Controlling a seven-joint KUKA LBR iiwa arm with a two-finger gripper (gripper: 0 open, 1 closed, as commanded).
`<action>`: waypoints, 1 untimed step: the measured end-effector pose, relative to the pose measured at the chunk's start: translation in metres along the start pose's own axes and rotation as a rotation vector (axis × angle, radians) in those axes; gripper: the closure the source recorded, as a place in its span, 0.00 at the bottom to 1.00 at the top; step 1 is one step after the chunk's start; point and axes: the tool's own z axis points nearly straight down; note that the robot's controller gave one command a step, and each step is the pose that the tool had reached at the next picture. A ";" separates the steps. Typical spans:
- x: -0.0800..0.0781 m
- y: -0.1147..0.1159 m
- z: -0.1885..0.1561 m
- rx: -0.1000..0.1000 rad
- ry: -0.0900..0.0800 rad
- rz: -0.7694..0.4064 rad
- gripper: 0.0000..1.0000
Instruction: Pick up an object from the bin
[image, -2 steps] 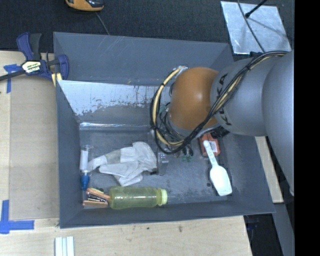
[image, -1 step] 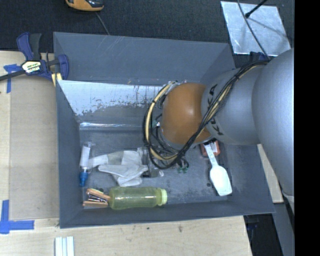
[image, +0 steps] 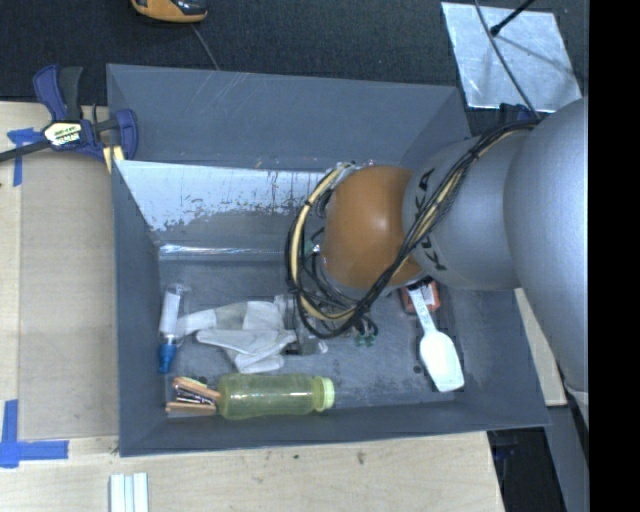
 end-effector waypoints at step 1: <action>-0.008 -0.006 -0.192 0.001 0.007 -0.032 1.00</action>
Offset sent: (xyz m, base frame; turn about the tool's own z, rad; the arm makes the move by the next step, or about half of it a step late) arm 0.0000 0.0000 0.0000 0.0000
